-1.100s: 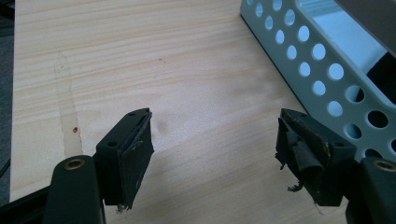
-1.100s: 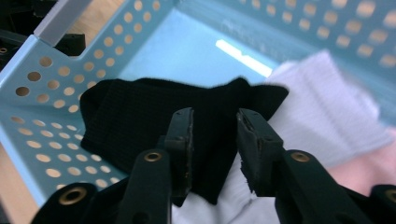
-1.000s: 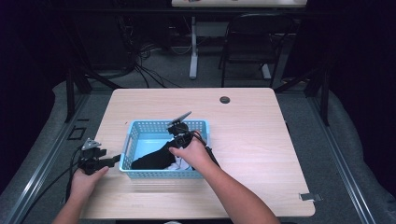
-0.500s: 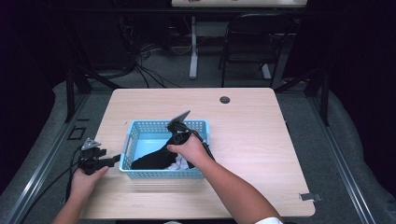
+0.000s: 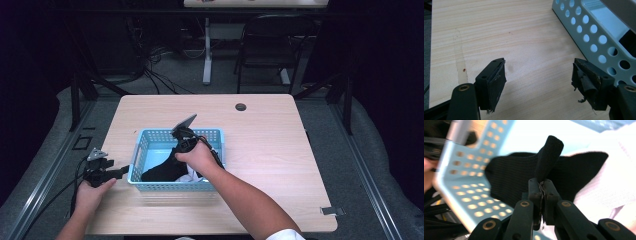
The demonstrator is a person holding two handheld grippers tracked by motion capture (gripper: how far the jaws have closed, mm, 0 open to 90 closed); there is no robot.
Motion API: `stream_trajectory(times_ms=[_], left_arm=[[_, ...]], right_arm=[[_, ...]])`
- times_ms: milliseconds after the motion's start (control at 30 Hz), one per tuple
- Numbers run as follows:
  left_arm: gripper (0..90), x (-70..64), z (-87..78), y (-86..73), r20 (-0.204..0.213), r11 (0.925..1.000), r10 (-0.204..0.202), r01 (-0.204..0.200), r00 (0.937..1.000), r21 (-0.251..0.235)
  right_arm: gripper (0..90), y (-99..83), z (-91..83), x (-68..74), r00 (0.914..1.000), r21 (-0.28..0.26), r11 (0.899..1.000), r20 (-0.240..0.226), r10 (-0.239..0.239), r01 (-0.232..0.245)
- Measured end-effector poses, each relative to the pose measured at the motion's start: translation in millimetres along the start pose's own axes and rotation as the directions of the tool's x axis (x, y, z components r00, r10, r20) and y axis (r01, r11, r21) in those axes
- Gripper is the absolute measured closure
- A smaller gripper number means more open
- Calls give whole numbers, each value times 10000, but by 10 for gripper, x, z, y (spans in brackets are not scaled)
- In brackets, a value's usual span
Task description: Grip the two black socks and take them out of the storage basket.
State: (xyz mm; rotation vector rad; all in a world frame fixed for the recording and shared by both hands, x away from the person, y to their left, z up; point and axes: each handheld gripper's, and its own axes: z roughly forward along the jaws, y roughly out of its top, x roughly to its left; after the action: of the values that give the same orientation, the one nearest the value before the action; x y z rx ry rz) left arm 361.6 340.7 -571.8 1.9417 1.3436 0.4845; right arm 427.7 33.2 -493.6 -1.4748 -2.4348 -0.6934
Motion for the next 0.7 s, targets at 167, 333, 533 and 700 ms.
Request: stream_trajectory(times_ms=[167, 333, 533, 700], left_arm=[[271, 0, -3, 1, 2, 10000, 3, -3, 10000, 1], [271, -1, -3, 0, -11, 10000, 3, -3, 10000, 13], [271, 1, -3, 0, -15, 10000, 0, 0, 10000, 23], [271, 0, -10, 4, 37, 9999, 9, -9, 10000, 106]], right_arm=[[874, 36, -214, 99, 9998, -242, 9996, -127, -174, 171], [874, 75, -509, 187, 9989, -410, 9983, -218, -411, 402], [874, 99, -932, 219, 9990, -744, 9962, 5, -447, 446], [874, 102, -1136, 196, 9990, -929, 9948, 153, -416, 429]])
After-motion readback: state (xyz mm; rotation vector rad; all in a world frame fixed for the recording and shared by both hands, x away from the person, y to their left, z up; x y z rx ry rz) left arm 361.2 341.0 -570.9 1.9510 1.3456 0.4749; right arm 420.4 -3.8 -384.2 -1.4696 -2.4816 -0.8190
